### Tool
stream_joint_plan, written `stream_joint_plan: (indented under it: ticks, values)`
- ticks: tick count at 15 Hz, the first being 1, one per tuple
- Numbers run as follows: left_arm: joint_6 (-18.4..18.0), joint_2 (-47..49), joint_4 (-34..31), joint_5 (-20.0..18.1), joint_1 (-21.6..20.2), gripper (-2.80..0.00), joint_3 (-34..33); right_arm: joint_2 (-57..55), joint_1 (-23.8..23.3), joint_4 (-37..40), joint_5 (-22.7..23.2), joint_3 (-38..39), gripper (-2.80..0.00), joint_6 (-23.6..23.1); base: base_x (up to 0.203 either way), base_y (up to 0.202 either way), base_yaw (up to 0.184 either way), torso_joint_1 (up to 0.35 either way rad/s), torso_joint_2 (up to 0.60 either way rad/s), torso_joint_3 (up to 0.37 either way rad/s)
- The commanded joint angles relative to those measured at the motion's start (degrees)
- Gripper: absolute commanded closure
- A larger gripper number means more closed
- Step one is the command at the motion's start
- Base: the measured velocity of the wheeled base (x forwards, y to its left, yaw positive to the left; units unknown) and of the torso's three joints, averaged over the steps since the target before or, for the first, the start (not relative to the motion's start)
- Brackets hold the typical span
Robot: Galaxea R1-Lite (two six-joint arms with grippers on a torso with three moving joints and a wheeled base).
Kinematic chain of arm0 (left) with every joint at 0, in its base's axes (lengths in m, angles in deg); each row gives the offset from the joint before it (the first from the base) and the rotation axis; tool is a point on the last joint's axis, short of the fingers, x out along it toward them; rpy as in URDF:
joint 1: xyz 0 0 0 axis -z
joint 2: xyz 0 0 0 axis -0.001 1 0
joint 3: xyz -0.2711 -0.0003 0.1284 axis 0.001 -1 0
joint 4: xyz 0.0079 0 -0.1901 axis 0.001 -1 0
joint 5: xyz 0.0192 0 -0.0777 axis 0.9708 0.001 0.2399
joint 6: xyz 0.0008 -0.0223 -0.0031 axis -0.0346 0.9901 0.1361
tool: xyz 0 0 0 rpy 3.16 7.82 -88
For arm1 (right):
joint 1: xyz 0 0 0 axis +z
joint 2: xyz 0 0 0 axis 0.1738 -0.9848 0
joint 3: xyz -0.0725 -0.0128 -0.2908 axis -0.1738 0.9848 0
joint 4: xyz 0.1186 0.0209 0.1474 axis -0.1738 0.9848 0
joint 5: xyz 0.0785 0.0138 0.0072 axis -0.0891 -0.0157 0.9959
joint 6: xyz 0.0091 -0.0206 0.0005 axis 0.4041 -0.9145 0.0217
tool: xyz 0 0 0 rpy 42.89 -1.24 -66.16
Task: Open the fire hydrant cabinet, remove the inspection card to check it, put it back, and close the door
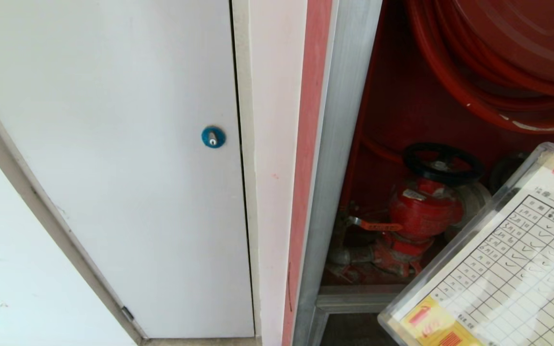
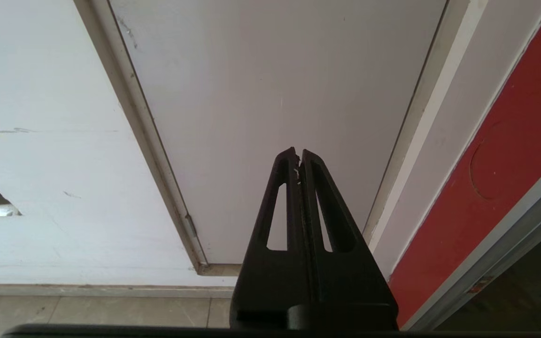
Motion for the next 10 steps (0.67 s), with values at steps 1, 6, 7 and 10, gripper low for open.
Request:
stream_joint_plan:
  ticks: [1, 6, 7, 10]
  values:
    - [0.0, 0.0, 0.0, 0.0, 0.0, 0.0, 0.0, -2.2, 0.0, 0.1, 1.8, 0.0, 0.0, -2.8, 0.0, 0.0, 0.0, 0.0, 0.0, 0.0]
    - [0.0, 0.1, 0.0, 0.0, 0.0, 0.0, 0.0, -6.4, 0.3, -0.6, 3.4, -0.7, 0.0, -12.1, 0.0, 0.0, 0.0, 0.0, 0.0, 0.0]
    - [0.0, 0.1, 0.0, 0.0, 0.0, 0.0, 0.0, -7.1, 1.0, -0.6, 3.4, -1.1, 0.0, -14.5, 0.0, 0.0, 0.0, 0.0, 0.0, 0.0]
    - [0.0, 0.0, 0.0, 0.0, 0.0, 0.0, -0.1, -9.6, 3.6, -0.6, 3.4, -3.3, 0.0, -18.9, 0.0, 0.0, 0.0, 0.0, 0.0, 0.0]
